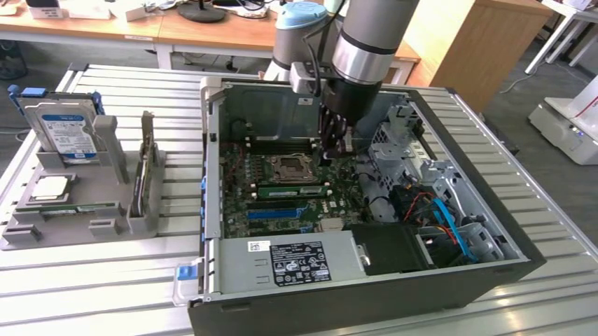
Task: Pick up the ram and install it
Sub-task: 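Press down the ram until it locks into place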
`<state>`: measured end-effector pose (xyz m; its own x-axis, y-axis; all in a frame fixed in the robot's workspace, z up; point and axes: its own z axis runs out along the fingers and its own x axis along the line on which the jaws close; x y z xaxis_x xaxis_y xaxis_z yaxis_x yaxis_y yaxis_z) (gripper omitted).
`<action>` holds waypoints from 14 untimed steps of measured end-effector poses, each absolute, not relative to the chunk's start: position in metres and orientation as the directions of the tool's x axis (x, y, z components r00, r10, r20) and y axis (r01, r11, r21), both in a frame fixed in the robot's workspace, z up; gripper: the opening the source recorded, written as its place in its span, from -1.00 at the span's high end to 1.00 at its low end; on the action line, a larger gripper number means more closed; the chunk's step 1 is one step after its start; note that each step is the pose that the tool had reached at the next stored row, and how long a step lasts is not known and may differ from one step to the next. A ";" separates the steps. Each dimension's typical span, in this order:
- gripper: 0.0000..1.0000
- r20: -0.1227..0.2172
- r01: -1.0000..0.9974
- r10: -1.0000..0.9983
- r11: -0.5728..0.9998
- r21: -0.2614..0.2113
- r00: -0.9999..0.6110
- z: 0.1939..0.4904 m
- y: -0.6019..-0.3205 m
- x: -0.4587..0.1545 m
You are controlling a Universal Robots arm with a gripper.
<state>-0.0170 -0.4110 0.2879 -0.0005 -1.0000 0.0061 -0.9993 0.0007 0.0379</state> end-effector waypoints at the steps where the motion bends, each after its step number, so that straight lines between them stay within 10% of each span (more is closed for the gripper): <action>1: 0.79 0.006 -0.999 -1.000 0.001 0.038 -0.001 0.287 -0.411 -0.017; 14: 0.79 0.007 -0.999 -1.000 0.001 0.038 -0.001 0.282 -0.411 -0.017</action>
<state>-0.0170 -0.4110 0.2820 -0.0005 -1.0000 0.0065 -0.9993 0.0008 0.0380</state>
